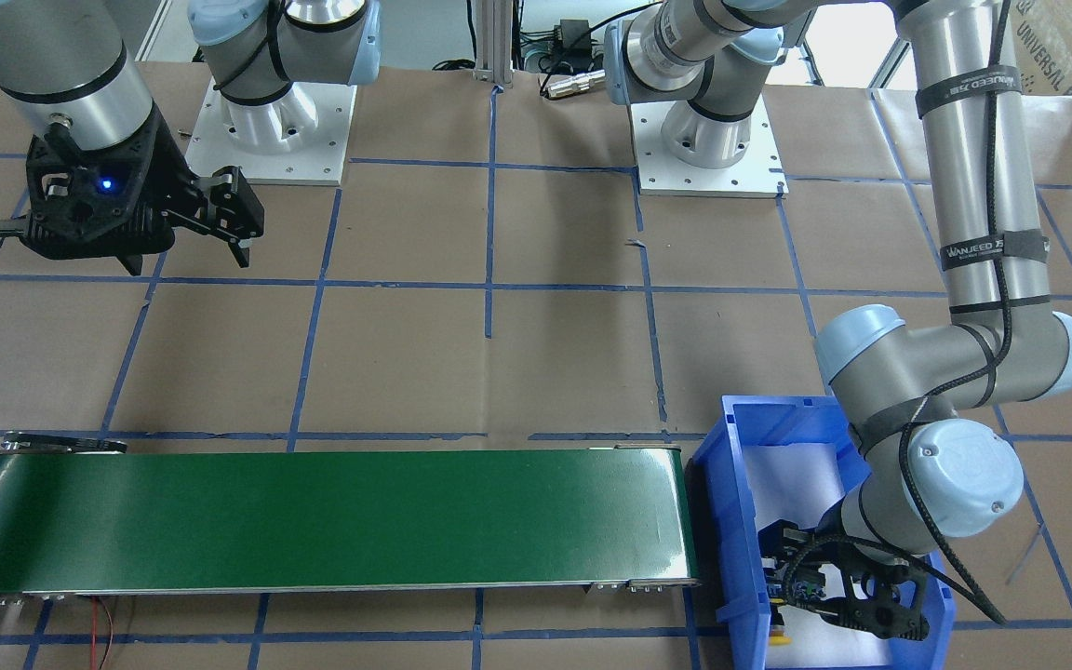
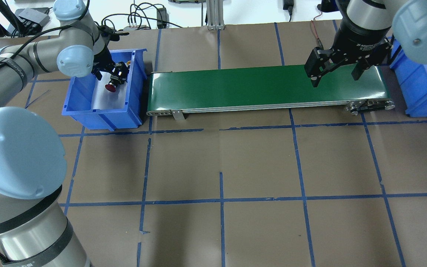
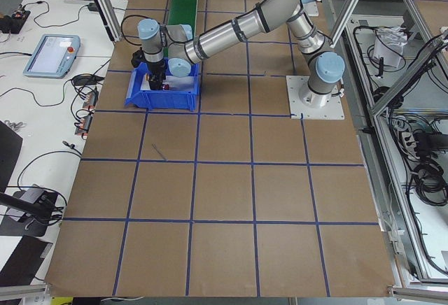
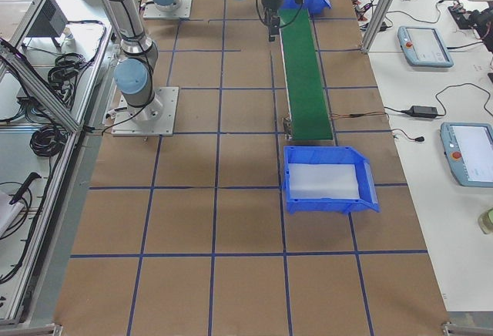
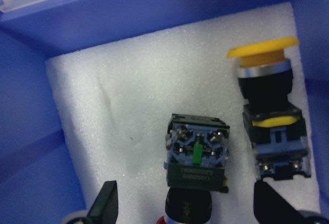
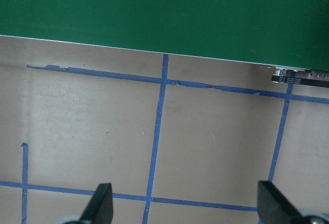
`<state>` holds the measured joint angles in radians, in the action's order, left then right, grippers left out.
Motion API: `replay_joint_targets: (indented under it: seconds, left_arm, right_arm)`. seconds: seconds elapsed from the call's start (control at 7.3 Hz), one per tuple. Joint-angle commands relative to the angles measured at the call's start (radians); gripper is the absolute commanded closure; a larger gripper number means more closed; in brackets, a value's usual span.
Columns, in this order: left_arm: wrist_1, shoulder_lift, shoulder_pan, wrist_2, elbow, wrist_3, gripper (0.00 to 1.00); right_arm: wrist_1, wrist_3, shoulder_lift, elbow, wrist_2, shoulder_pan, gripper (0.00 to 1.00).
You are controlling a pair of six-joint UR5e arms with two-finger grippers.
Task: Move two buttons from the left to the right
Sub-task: 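Lower the left gripper and close it on the red-capped button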
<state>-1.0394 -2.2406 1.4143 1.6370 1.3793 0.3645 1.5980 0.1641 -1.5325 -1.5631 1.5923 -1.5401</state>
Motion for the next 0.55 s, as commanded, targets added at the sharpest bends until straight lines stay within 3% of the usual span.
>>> replay_joint_targets:
  seconds: [0.0,0.41]
  left_arm:
    - [0.002,0.004,-0.002,0.0,-0.006,0.001,0.02]
    - [0.004,0.007,-0.003,0.0,-0.006,0.007,0.02]
  right_arm:
    - [0.0,0.0,0.0,0.0,0.0,0.0,0.0]
    - [0.0,0.0,0.0,-0.002,0.0,0.0,0.0]
